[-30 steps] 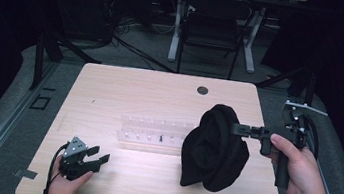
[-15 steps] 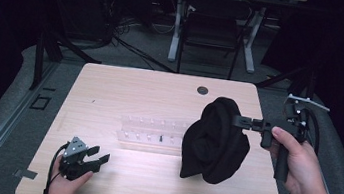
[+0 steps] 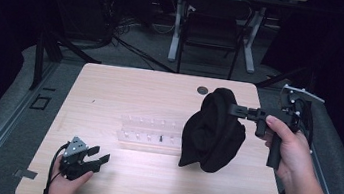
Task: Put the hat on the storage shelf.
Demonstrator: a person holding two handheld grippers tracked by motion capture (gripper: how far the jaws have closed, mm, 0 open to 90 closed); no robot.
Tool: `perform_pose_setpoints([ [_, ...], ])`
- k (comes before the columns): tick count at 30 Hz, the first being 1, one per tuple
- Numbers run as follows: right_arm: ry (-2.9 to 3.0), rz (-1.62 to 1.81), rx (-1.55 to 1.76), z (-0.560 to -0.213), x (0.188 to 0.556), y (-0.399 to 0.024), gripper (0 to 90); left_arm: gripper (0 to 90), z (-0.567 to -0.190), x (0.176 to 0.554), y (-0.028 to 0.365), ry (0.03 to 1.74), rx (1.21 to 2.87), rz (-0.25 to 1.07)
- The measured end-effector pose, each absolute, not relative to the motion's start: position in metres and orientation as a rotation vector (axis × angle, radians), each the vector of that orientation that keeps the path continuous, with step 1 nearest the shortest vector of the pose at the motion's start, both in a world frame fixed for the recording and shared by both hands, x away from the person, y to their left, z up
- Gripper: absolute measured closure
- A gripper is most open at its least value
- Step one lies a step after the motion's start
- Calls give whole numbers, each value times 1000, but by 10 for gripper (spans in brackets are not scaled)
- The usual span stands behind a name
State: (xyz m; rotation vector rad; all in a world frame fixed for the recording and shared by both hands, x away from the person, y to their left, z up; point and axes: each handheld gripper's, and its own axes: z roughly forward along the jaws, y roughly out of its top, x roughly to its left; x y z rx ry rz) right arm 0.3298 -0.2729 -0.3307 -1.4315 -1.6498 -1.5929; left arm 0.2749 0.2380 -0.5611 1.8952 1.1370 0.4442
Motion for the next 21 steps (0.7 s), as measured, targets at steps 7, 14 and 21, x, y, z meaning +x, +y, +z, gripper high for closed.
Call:
perform_pose_setpoints([
  [7,-1650,-1613,-1425,-328,338,-263,884,469,-561,275,238,1138,1896,438],
  [14,-1653,-1626,-1419,-323,351,-248,884,468,-561,276,239,1133,1898,438],
  [21,-1670,-1615,-1410,-322,362,-234,884,469,-561,276,238,1132,1889,438],
])
